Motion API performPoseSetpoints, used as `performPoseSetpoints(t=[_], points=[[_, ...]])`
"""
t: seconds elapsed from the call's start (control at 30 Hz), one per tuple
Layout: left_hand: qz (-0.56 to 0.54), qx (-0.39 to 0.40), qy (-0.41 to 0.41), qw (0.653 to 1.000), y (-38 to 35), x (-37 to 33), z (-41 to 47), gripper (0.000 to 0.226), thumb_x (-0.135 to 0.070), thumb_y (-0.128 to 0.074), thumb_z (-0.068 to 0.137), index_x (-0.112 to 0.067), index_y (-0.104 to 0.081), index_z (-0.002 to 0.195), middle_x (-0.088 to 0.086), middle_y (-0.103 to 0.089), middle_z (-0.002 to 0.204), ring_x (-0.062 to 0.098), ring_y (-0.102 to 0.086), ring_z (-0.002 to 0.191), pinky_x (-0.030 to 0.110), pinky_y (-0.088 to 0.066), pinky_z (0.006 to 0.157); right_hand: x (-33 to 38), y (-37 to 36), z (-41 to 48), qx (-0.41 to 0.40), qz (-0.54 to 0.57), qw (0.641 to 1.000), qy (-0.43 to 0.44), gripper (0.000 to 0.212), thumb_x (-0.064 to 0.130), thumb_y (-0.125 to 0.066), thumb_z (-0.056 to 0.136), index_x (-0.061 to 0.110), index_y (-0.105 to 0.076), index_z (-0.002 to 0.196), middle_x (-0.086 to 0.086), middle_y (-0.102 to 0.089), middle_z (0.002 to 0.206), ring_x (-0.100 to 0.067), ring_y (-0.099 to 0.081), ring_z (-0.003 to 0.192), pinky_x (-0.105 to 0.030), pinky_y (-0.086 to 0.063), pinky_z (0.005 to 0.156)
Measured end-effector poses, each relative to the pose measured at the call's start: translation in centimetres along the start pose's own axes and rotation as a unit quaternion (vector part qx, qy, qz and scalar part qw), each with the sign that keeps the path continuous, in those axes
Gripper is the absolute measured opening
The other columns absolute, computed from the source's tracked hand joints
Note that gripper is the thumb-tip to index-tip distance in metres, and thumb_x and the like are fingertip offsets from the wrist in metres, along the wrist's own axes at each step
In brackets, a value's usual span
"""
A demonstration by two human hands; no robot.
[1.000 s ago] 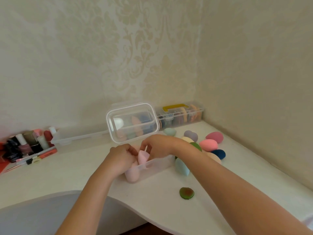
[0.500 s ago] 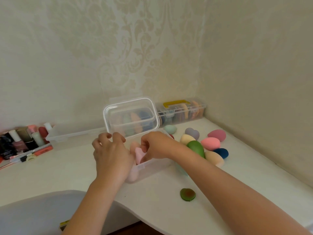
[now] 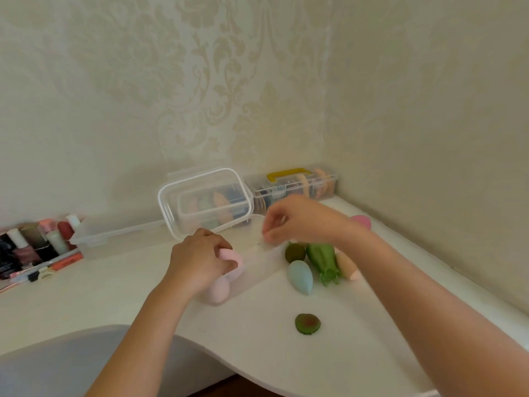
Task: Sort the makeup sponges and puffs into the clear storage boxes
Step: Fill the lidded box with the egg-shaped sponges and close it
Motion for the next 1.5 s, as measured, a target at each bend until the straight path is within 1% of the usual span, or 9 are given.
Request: performPoseSetpoints(t=[0.17,0.27,0.43,0.6,0.73,0.83,1.07,1.3,1.5], points=[[-0.003,0.005,-0.002,1.000,-0.2,0.1,0.1,0.013,-0.034,-0.064,0.079,-0.040,-0.056,0.086,-0.012,-0.047,0.104,0.013,-0.052,0.098,0.027,-0.033,0.084,-5.9,4.3,-4.8,-0.028,-0.273,0.940,-0.204,0.029,0.036,-0.071,0.075,0.012,-0.064,0.090,0.000,-0.066,0.095,-0.020,-0.062,0.087,-0.028,-0.047,0.070],[-0.004,0.009,-0.001,1.000,-0.2,0.0,0.1,0.012,-0.033,-0.064,0.079,-0.040,-0.056,0.087,-0.011,-0.048,0.105,0.014,-0.053,0.098,0.028,-0.035,0.087,-8.2,2.8,-6.2,0.020,-0.242,0.936,-0.254,0.036,0.043,-0.071,0.071,0.017,-0.061,0.093,-0.001,-0.061,0.106,-0.020,-0.059,0.089,-0.028,-0.048,0.074],[-0.011,0.018,0.005,1.000,-0.1,-0.1,0.0,0.012,-0.031,-0.064,0.080,-0.038,-0.058,0.088,-0.009,-0.049,0.107,0.016,-0.053,0.101,0.030,-0.035,0.092,-8.1,0.6,-6.7,-0.002,-0.203,0.956,-0.210,0.038,0.038,-0.071,0.073,0.018,-0.041,0.064,0.001,-0.047,0.071,-0.017,-0.045,0.063,-0.024,-0.029,0.050],[-0.018,0.016,0.010,1.000,-0.1,-0.1,-0.1,0.011,-0.029,-0.062,0.081,-0.037,-0.060,0.088,-0.009,-0.050,0.108,0.015,-0.053,0.102,0.029,-0.035,0.094,-7.4,2.8,-7.3,-0.052,-0.187,0.957,-0.215,0.031,0.033,-0.068,0.076,0.011,-0.068,0.096,-0.007,-0.066,0.096,-0.023,-0.065,0.084,-0.027,-0.048,0.066],[-0.015,0.014,0.012,1.000,0.0,-0.1,-0.1,0.011,-0.030,-0.063,0.080,-0.038,-0.059,0.086,-0.009,-0.051,0.108,0.014,-0.053,0.102,0.029,-0.035,0.092,-5.4,5.1,-7.3,-0.114,-0.088,0.980,-0.137,0.022,0.034,-0.070,0.078,0.016,-0.070,0.091,0.002,-0.069,0.087,-0.015,-0.065,0.082,-0.027,-0.047,0.066],[-0.016,0.018,0.013,1.000,0.0,-0.2,-0.2,0.011,-0.030,-0.064,0.079,-0.038,-0.058,0.085,-0.009,-0.051,0.108,0.014,-0.054,0.100,0.029,-0.035,0.092,-3.6,4.2,-5.7,-0.081,0.014,0.995,-0.062,0.019,0.028,-0.077,0.075,0.031,-0.067,0.091,0.020,-0.065,0.084,0.000,-0.061,0.079,-0.019,-0.045,0.068],[-0.022,0.019,0.018,0.999,0.1,-0.3,-0.3,0.014,-0.032,-0.067,0.080,-0.035,-0.056,0.089,-0.007,-0.052,0.111,0.016,-0.055,0.102,0.031,-0.040,0.094,-0.4,-1.2,0.1,0.057,0.126,0.989,0.053,0.033,0.016,-0.078,0.075,0.030,-0.070,0.103,0.018,-0.070,0.093,0.002,-0.064,0.085,-0.015,-0.047,0.084],[-0.025,0.012,0.021,0.999,0.1,-0.3,-0.1,0.020,-0.038,-0.069,0.077,-0.037,-0.053,0.088,-0.010,-0.050,0.104,0.014,-0.055,0.098,0.027,-0.040,0.086,-0.5,-2.9,3.9,0.174,0.105,0.977,0.063,0.037,0.013,-0.078,0.074,0.024,-0.070,0.110,0.003,-0.072,0.105,-0.016,-0.065,0.101,-0.052,-0.042,0.103],[-0.068,-0.009,0.034,0.997,-0.2,0.3,0.1,0.045,-0.023,-0.071,0.073,-0.032,-0.056,0.115,-0.010,-0.053,0.110,0.014,-0.055,0.100,0.031,-0.041,0.093,-0.5,-4.0,5.2,0.227,0.073,0.968,0.074,0.034,0.003,-0.074,0.076,0.010,-0.064,0.108,-0.016,-0.070,0.107,-0.024,-0.064,0.097,-0.051,-0.043,0.102]])
Point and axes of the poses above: each hand's wrist, its own z-axis towards the middle knuckle, its own y-axis out of the back of the hand, x = y × z, the point moved 4 cm from there along z, towards the middle knuckle
